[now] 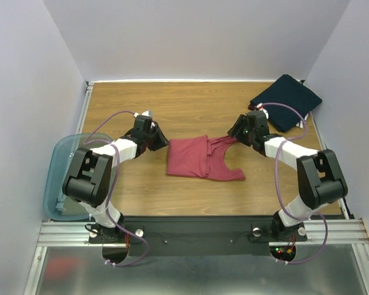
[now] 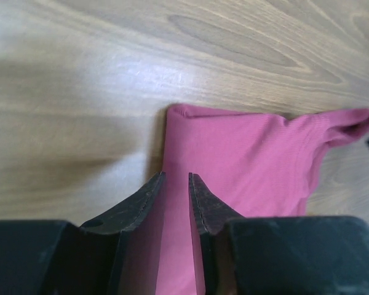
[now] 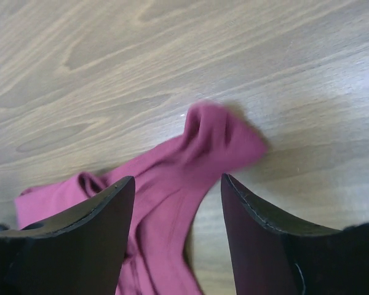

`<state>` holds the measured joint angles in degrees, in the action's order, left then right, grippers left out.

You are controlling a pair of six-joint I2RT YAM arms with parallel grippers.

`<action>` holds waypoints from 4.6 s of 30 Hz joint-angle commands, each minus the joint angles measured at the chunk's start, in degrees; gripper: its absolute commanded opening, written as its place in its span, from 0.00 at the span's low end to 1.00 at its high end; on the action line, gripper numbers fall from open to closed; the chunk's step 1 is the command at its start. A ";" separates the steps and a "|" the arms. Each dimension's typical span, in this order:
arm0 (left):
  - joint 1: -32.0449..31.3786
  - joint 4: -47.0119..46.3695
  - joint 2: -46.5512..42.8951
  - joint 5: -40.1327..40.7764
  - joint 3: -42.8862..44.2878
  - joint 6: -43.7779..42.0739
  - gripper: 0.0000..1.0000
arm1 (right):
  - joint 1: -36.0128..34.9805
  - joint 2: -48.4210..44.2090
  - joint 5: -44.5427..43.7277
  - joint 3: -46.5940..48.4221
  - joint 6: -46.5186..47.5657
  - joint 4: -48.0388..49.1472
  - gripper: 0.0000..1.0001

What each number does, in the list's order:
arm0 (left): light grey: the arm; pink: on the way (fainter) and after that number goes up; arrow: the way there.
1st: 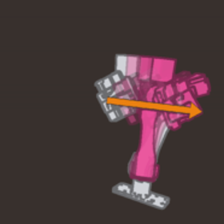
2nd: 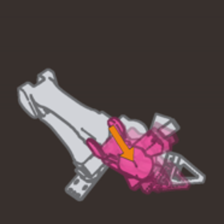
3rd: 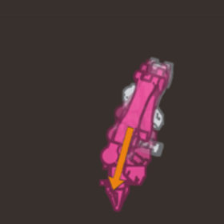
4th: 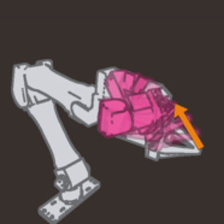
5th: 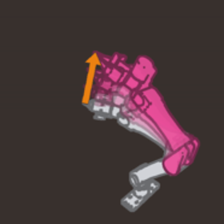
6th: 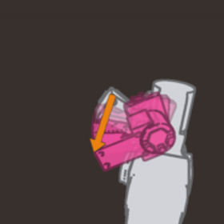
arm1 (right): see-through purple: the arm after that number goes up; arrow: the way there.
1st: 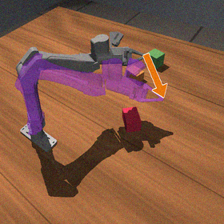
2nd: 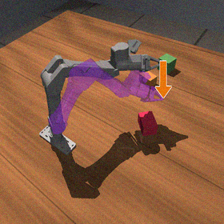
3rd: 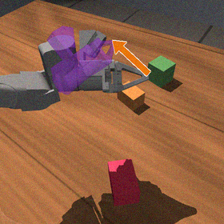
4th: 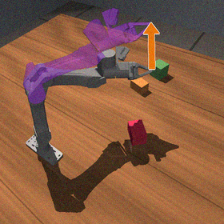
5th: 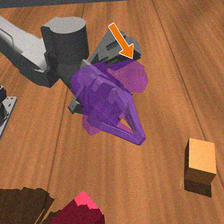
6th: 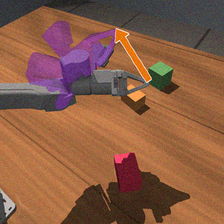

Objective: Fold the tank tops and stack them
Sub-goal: Fold the tank top

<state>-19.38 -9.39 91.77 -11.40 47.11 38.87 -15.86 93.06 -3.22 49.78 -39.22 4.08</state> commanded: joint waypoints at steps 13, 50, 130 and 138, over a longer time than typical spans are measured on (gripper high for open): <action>0.13 0.51 9.04 -1.87 9.14 -7.58 0.35 | -21.48 -9.04 -13.46 4.35 -1.73 -13.03 0.62; 0.13 -2.12 12.65 -3.36 8.61 -7.06 0.29 | -52.08 32.36 -32.11 42.42 -1.29 -36.07 0.31; 9.87 5.69 -12.29 5.95 1.57 -2.48 0.00 | -49.80 24.10 2.86 45.57 -1.47 -22.62 0.00; 10.15 12.64 -16.18 4.38 9.83 -3.98 0.00 | -49.36 22.00 6.21 49.98 -3.31 -21.04 0.00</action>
<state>-8.69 1.98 77.06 -5.93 52.47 36.47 -64.88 118.24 -0.84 98.10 -41.04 -19.00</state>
